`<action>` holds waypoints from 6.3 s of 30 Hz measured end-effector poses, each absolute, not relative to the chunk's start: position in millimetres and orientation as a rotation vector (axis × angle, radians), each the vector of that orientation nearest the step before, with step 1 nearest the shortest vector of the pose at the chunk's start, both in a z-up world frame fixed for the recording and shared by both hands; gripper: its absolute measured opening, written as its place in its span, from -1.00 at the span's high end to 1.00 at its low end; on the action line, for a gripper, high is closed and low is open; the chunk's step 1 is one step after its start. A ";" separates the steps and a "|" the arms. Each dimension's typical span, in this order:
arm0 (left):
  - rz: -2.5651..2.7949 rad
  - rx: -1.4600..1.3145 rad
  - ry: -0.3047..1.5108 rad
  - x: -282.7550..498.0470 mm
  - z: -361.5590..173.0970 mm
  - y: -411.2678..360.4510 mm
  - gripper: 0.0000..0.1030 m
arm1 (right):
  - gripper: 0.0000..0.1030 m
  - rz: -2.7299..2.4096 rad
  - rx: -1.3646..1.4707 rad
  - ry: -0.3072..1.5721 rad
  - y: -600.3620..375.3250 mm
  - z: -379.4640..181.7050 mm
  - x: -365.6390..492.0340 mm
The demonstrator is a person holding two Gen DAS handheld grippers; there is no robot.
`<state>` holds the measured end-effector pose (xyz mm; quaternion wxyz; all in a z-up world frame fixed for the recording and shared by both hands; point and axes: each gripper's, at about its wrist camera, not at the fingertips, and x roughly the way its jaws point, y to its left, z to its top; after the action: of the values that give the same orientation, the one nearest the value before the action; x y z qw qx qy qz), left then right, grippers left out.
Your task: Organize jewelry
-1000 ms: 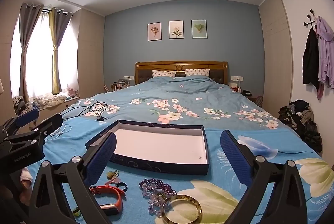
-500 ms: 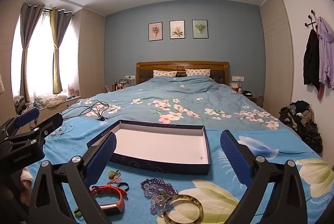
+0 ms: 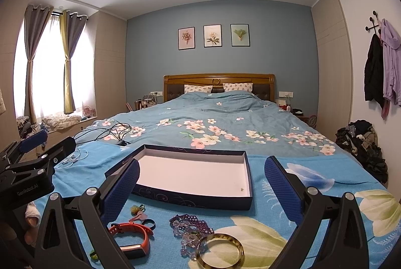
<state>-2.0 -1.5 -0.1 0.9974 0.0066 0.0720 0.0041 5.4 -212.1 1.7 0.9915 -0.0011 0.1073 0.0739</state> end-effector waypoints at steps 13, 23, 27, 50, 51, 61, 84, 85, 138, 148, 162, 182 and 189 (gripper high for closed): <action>0.009 0.019 0.143 -3.7 0.8 -2.0 -0.89 | -0.87 0.148 0.003 0.218 -212.6 1.2 4.2; 0.010 0.020 0.142 -3.0 0.5 -1.9 -0.89 | -0.87 0.147 0.001 0.219 -212.4 0.5 3.0; 0.010 0.021 0.141 -3.1 0.2 -1.1 -0.89 | -0.87 0.149 0.002 0.216 -212.9 0.9 2.3; 0.005 0.025 0.142 -1.7 0.7 -2.2 -0.89 | -0.87 0.152 0.004 0.214 -212.0 1.7 2.9; 0.004 0.025 0.143 -1.6 0.8 -2.3 -0.89 | -0.87 0.153 0.004 0.214 -211.6 1.8 2.2; 0.003 0.025 0.144 -2.0 1.4 -2.9 -0.89 | -0.87 0.153 0.004 0.217 -211.6 1.7 2.1; -0.022 0.026 0.169 1.1 -2.2 0.2 -0.89 | -0.87 0.171 0.004 0.253 -216.0 -0.5 4.3; -0.027 0.028 0.176 2.1 -2.8 0.1 -0.89 | -0.87 0.172 0.004 0.264 -217.5 -1.0 6.7; -0.530 0.158 0.766 78.7 -46.2 -23.3 0.82 | 0.90 0.387 0.078 0.775 -278.7 -39.5 64.9; -0.504 0.180 0.673 118.3 -6.9 -15.0 0.99 | 0.90 0.411 0.097 0.710 -264.4 -15.0 125.4; -0.574 0.117 0.810 144.7 -43.0 2.4 0.62 | 0.90 0.423 0.084 0.748 -246.7 -28.4 167.8; -0.566 0.223 0.896 158.3 -73.3 -25.8 0.90 | 0.90 0.439 0.073 0.758 -235.9 -35.4 158.6; -0.576 0.128 0.838 147.6 -46.3 -11.9 0.89 | 0.90 0.438 0.084 0.740 -240.0 -31.7 155.2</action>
<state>147.6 -11.9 -46.3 0.8715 0.0613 0.4010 -0.2756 155.2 -240.0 -31.7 0.9081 0.0405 0.3588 0.2120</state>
